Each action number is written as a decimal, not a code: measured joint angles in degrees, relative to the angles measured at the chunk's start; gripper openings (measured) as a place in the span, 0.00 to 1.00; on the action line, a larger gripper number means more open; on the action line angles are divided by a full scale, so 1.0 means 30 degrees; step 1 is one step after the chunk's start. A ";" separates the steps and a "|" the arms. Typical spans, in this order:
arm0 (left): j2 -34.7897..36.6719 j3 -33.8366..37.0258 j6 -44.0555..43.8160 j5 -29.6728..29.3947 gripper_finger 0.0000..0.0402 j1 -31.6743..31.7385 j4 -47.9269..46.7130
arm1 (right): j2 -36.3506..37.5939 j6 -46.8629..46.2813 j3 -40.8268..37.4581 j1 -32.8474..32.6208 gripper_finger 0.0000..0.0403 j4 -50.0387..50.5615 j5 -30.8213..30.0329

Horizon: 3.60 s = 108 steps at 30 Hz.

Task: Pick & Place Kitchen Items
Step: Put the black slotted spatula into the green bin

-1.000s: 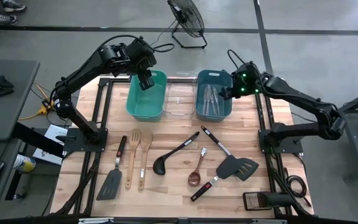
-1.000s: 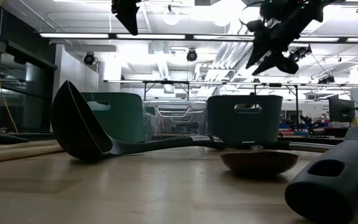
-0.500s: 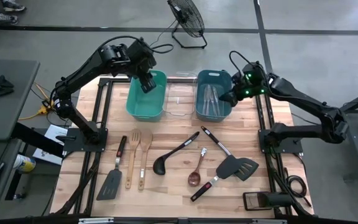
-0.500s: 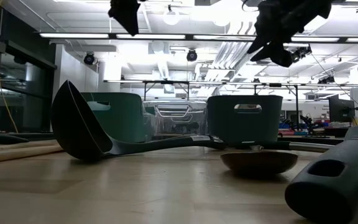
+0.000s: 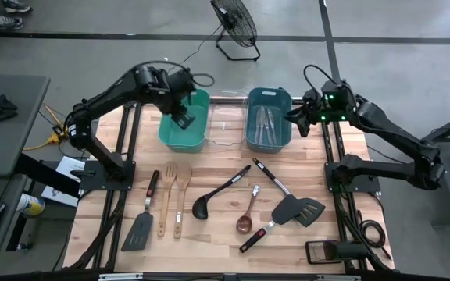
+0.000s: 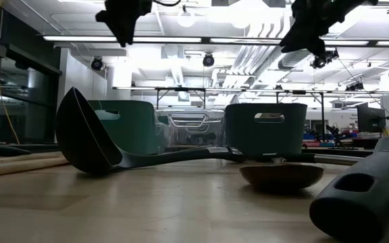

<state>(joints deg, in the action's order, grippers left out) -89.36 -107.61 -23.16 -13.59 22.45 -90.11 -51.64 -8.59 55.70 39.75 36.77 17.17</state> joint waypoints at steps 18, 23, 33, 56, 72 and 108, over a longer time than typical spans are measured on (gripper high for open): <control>0.0005 0.6914 -1.0544 0.2458 0.38 -0.5042 0.0019 | 0.1391 0.0453 0.0000 0.0000 0.28 0.0710 -0.0114; 0.0005 0.7893 -1.3289 0.2886 0.38 -0.6380 0.0025 | 0.1389 0.0532 0.0000 0.0000 0.28 0.0860 0.0745; 0.0005 1.0225 -1.8653 0.4000 0.40 -0.9491 0.0046 | 0.1469 0.1323 0.0000 0.0001 0.28 0.1116 0.1900; 0.2188 1.8344 -2.7955 0.7870 0.67 -1.3907 0.7562 | 0.1508 0.1965 0.0000 0.0000 0.28 0.1152 0.3424; 0.4151 2.2141 -3.0023 0.7922 0.67 -1.4628 1.1633 | 0.1500 0.2286 0.0000 0.0000 0.28 0.1108 0.3329; 0.4142 2.4465 -2.7291 0.9206 0.30 -1.4621 1.5047 | 0.1500 0.2308 0.0000 0.0001 0.28 0.1121 0.3271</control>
<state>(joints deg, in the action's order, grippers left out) -76.93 -34.21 -105.03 14.03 -21.41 -44.97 -47.13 -1.67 55.70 39.75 40.14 26.98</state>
